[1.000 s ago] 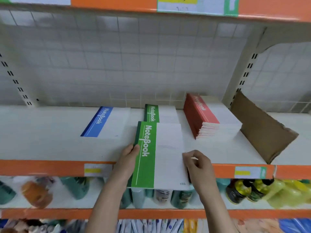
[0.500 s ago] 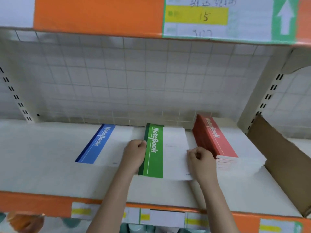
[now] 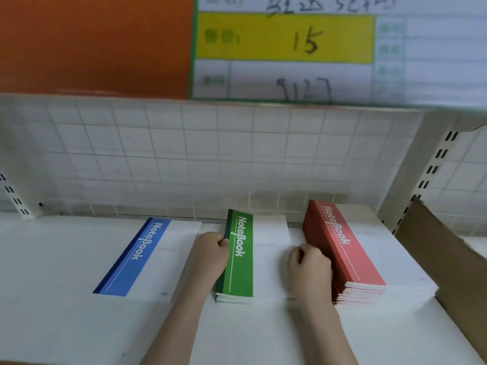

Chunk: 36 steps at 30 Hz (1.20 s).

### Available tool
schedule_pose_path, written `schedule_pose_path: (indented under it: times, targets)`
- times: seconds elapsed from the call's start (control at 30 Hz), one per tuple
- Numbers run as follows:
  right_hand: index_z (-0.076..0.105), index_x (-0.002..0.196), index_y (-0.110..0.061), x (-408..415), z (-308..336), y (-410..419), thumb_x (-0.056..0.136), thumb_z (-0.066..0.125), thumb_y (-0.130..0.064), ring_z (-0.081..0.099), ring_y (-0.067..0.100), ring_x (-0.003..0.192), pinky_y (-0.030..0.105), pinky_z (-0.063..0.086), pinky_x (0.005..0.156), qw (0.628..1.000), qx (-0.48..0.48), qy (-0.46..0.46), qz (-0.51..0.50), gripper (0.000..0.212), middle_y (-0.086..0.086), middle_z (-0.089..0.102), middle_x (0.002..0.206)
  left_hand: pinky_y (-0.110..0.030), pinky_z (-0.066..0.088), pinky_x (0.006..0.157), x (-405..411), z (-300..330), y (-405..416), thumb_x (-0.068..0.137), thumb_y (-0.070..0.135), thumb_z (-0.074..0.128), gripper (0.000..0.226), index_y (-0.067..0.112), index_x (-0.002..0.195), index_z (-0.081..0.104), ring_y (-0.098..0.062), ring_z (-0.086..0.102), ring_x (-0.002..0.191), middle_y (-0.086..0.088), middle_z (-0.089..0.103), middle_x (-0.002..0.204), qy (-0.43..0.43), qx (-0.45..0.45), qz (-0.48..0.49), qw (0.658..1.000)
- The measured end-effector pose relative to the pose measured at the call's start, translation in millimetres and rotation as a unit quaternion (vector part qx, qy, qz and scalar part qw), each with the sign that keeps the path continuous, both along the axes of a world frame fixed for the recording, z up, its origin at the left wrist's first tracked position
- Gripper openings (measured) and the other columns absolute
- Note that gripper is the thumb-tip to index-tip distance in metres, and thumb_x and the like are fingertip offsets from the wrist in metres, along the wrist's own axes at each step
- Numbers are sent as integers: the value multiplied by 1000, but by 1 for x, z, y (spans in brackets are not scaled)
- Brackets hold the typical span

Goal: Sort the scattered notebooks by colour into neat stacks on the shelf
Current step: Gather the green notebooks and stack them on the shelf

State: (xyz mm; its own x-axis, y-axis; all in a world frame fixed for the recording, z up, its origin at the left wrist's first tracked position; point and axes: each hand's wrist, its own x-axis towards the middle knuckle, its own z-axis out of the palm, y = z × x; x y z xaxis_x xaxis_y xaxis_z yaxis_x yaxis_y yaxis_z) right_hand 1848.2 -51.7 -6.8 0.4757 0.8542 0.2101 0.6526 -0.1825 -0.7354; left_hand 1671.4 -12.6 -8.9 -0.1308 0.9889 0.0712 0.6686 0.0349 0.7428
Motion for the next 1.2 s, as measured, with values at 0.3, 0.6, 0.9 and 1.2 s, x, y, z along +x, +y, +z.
schedule_pose_path:
  times: [0.3, 0.6, 0.9, 1.2]
  targets:
    - [63, 94, -3, -6, -3, -9, 91, 48, -17, 57, 32, 83, 27, 28, 62, 998, -33, -54, 30, 20, 13, 55, 99, -29, 35, 57, 8, 1, -5, 97, 12, 43, 36, -4, 67, 55, -21, 44, 59, -21, 58, 69, 1, -6, 6, 1000]
    - [57, 106, -2, -10, -5, -10, 95, 46, -25, 52, 30, 97, 30, 35, 74, 991, -91, -69, 69, 28, 14, 50, 112, -28, 31, 57, 7, 2, -9, 97, 10, 41, 37, 7, 60, 45, -18, 38, 58, -9, 46, 67, 33, 16, -3, 999]
    - [37, 137, -7, -11, -1, -9, 98, 40, -37, 31, 32, 131, 30, 28, 103, 981, -161, 16, 107, 50, 16, 35, 141, -30, 36, 59, 5, -1, -12, 102, 23, 36, 45, -1, 68, 53, -22, 49, 62, -19, 56, 80, 7, 6, -14, 1000]
    - [25, 147, -7, -11, -2, -11, 98, 40, -40, 26, 31, 135, 29, 25, 104, 980, -161, 10, 115, 61, 14, 28, 148, -24, 29, 68, 7, 3, -17, 102, 19, 31, 37, 5, 78, 55, -17, 44, 84, -11, 52, 92, 80, 32, -9, 996]
